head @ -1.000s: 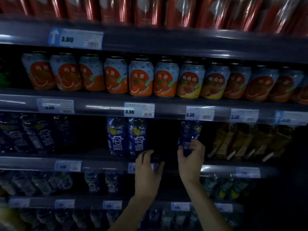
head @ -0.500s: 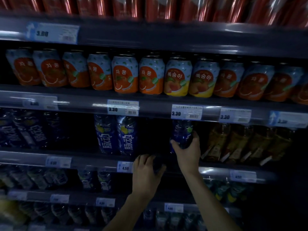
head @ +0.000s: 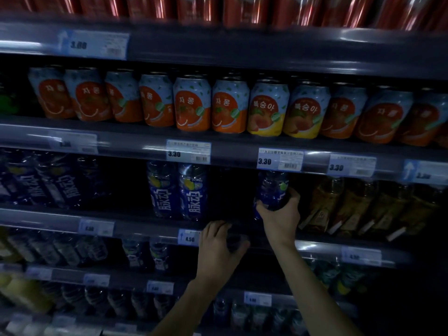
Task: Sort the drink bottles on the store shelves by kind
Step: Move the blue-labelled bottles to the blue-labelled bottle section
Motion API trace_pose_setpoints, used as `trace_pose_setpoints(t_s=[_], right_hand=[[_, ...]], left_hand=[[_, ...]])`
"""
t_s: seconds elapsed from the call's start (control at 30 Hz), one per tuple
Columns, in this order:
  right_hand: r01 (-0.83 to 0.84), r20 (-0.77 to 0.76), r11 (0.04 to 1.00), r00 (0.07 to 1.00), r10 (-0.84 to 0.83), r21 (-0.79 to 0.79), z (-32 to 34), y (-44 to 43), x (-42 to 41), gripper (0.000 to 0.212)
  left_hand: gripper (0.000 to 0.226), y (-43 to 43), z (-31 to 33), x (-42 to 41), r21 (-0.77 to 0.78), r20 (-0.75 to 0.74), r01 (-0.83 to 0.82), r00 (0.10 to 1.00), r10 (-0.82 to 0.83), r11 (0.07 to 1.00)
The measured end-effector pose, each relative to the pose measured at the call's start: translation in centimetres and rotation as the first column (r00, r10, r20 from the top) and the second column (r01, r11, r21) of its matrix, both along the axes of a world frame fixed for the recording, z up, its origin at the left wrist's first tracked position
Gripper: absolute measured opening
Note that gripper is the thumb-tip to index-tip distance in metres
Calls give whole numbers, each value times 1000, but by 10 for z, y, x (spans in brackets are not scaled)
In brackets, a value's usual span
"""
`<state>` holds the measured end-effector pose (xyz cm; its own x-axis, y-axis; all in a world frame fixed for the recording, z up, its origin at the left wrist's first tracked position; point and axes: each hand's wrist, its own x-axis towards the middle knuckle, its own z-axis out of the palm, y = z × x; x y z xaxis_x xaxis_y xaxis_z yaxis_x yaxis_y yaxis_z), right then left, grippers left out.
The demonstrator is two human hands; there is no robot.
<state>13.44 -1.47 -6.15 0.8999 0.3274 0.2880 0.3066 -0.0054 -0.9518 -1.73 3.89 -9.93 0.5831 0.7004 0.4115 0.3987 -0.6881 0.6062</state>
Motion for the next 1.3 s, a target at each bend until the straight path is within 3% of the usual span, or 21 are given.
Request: trace_pose_setpoints(t_s=[0.43,0.9,1.3], right_hand=[[63,163,998,985,-62,-1,-6,-8,-41,74],[-3,330,999,944,-12,44,3,0,-92,74],[-80,227,997,971,75,14,-32,12,-168,75]], left_hand=[[58,9,8,-43,-64,101,10,995,-4,998],[56,29,5,-91,-94,150,15,989,-1,995],[56,60,-8,-150,-191,133,-1,991,27,982]])
